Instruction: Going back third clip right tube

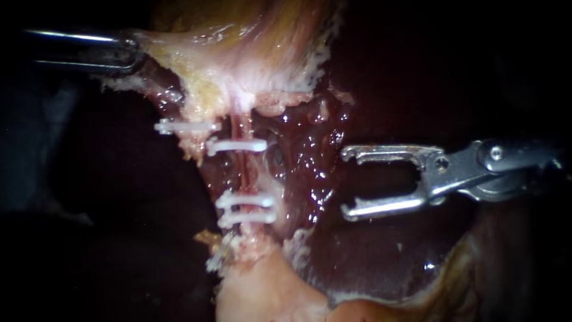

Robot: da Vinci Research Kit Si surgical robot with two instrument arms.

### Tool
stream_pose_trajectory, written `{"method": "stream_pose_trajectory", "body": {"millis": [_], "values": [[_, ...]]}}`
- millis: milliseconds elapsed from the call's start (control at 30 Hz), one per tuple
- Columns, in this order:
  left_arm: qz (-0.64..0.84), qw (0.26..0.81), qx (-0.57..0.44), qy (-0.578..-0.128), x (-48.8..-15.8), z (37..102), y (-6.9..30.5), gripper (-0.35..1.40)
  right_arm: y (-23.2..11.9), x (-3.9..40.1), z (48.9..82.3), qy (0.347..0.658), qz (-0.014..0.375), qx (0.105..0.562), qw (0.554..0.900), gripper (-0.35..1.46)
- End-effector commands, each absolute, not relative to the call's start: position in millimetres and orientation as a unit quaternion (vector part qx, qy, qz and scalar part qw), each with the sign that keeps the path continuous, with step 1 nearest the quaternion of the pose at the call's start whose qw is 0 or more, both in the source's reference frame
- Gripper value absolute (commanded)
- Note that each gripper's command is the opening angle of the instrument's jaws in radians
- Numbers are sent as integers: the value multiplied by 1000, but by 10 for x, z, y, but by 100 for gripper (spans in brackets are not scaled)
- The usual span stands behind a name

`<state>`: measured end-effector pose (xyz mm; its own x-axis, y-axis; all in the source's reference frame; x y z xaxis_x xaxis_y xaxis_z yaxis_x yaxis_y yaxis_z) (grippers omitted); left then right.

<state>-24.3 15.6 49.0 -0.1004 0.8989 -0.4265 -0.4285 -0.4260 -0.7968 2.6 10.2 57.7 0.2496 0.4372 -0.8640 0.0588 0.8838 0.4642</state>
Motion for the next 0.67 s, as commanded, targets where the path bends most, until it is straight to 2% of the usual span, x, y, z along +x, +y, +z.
{"method": "stream_pose_trajectory", "body": {"millis": [33, 400, 667], "values": [[699, 475, -474, -246, -246, 495, 155, -35, 102, 26, 576, 600, 124, 207, 763, 50], [709, 461, -473, -248, -285, 542, 140, -35, 102, 24, 577, 600, 124, 207, 763, 50], [707, 461, -473, -253, -285, 541, 141, -35, 102, 24, 577, 600, 122, 204, 764, 50]]}}
